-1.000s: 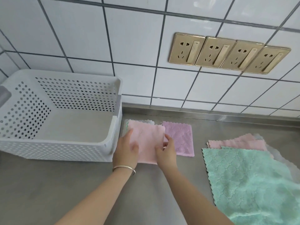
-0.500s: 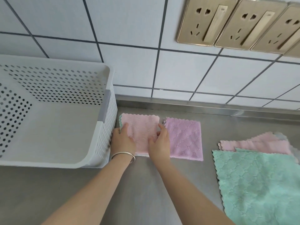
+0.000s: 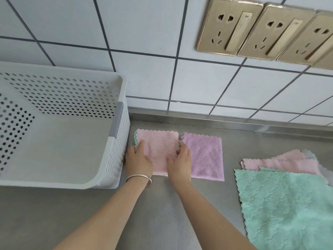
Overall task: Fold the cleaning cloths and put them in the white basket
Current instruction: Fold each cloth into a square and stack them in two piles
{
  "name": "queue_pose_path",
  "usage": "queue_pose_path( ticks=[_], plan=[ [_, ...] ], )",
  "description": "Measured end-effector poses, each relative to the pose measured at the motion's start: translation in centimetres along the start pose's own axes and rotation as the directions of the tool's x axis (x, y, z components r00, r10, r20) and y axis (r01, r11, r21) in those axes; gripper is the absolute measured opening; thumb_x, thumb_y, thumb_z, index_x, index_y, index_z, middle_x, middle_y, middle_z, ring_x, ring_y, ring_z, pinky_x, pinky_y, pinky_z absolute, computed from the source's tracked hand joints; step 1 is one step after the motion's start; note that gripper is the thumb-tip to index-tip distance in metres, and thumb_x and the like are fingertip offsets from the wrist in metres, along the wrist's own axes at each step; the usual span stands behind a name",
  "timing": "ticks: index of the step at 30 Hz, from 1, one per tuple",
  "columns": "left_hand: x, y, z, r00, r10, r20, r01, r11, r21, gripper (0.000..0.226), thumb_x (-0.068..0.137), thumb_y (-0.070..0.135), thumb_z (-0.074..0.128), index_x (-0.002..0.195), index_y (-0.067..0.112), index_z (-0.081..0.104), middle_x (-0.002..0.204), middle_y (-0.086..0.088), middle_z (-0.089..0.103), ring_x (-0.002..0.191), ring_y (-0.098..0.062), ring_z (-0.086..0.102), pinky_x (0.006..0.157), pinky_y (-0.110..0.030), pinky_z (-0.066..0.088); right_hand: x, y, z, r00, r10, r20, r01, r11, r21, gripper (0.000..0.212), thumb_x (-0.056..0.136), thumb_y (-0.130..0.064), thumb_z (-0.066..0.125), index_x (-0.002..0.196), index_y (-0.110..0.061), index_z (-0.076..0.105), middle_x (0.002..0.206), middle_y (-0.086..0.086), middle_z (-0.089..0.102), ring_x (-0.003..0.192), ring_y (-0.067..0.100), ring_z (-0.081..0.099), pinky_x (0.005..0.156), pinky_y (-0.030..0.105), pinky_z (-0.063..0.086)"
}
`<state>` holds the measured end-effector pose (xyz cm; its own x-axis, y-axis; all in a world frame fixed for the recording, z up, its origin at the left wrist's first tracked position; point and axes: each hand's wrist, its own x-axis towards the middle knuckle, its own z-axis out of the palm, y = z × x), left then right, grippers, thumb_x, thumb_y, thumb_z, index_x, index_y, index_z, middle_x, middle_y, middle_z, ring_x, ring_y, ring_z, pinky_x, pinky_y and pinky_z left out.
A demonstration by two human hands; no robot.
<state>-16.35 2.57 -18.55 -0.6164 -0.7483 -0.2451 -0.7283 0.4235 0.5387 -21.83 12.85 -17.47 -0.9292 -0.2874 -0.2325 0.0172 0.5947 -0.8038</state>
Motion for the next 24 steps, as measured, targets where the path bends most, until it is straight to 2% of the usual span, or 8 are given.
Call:
queue_pose_path(
  ticks=[5,8,10,12,15,17,21,24],
  plan=[
    [-0.2,-0.7,-0.4,0.999,0.051,0.007,-0.051,0.999,0.012,0.055,0.087,0.009,0.046,0.14,0.017,0.033,0.146,-0.012,0.024,0.134,-0.031,0.03,0.113,-0.038,0.029,-0.2,0.0,0.5,0.989,-0.136,-0.051,0.121,0.964,-0.236,0.056,0.081,-0.002,0.056,0.134,-0.014,0.041,0.127,0.008,0.044,0.106,0.027,0.052,0.083,0.034,0.049],
    [-0.5,-1.0,-0.2,0.951,0.308,-0.032,-0.283,0.907,0.313,0.051,0.087,0.022,0.044,0.137,0.013,0.04,0.152,-0.01,0.026,0.14,-0.029,0.027,0.113,-0.045,0.025,0.5,0.6,1.6,0.932,-0.337,0.13,0.344,0.718,-0.605,0.049,0.073,-0.017,0.048,0.121,-0.015,0.06,0.128,0.011,0.058,0.113,0.031,0.054,0.09,0.037,0.051],
    [-0.1,-1.0,0.0,0.919,0.391,0.056,-0.37,0.802,0.469,0.063,0.086,0.045,0.012,0.143,0.019,0.015,0.154,0.0,0.007,0.143,-0.02,0.006,0.115,-0.047,0.008,1.1,0.4,1.5,0.904,-0.349,0.247,0.42,0.612,-0.67,0.052,0.079,-0.027,0.035,0.123,-0.017,0.06,0.137,0.008,0.052,0.127,0.027,0.049,0.106,0.039,0.035],
    [0.4,-1.3,0.3,0.922,0.358,0.145,-0.382,0.787,0.485,0.071,0.072,0.052,-0.016,0.137,0.023,-0.018,0.146,0.002,-0.024,0.138,-0.016,-0.022,0.114,-0.042,-0.011,1.7,0.4,1.2,0.888,-0.297,0.352,0.46,0.533,-0.71,0.055,0.089,-0.029,0.026,0.141,-0.017,0.038,0.153,0.006,0.021,0.142,0.023,0.02,0.117,0.04,0.008],
    [0.6,-2.2,0.6,0.954,0.253,0.161,-0.3,0.824,0.481,0.076,0.067,0.059,-0.019,0.134,0.025,-0.027,0.149,-0.001,-0.03,0.142,-0.021,-0.02,0.116,-0.037,-0.008,2.0,1.5,1.5,0.85,-0.258,0.459,0.524,0.491,-0.696,0.062,0.087,-0.036,-0.003,0.148,-0.023,-0.009,0.148,-0.001,-0.029,0.138,0.016,-0.027,0.11,0.037,-0.019],
    [0.7,-2.4,0.7,0.962,0.203,0.183,-0.266,0.846,0.463,0.074,0.078,0.064,-0.006,0.14,0.025,-0.023,0.153,-0.003,-0.027,0.143,-0.021,-0.018,0.117,-0.035,-0.005,2.2,1.3,1.3,0.85,-0.256,0.46,0.524,0.5,-0.689,0.066,0.083,-0.039,-0.011,0.147,-0.025,-0.012,0.152,-0.001,-0.027,0.14,0.017,-0.026,0.111,0.038,-0.017],
    [0.8,-1.9,-0.3,0.954,0.166,0.251,-0.279,0.8,0.531,0.071,0.092,0.054,0.019,0.145,0.022,-0.017,0.153,-0.006,-0.025,0.144,-0.024,-0.016,0.119,-0.038,-0.001,2.4,-0.1,0.4,0.831,-0.21,0.515,0.536,0.551,-0.64,0.058,0.098,-0.035,0.021,0.149,-0.023,-0.004,0.157,-0.001,-0.015,0.144,0.016,-0.015,0.117,0.04,-0.009],
    [0.6,-1.0,-1.4,0.964,0.199,0.179,-0.262,0.833,0.487,0.069,0.092,0.042,0.034,0.148,0.018,0.0,0.156,-0.008,-0.012,0.144,-0.027,-0.009,0.119,-0.042,0.003,0.5,0.2,-1.5,0.867,-0.392,0.308,0.498,0.667,-0.555,0.06,0.087,-0.022,0.048,0.144,-0.015,0.029,0.151,0.006,0.031,0.139,0.02,0.026,0.116,0.038,0.018]
  ],
)
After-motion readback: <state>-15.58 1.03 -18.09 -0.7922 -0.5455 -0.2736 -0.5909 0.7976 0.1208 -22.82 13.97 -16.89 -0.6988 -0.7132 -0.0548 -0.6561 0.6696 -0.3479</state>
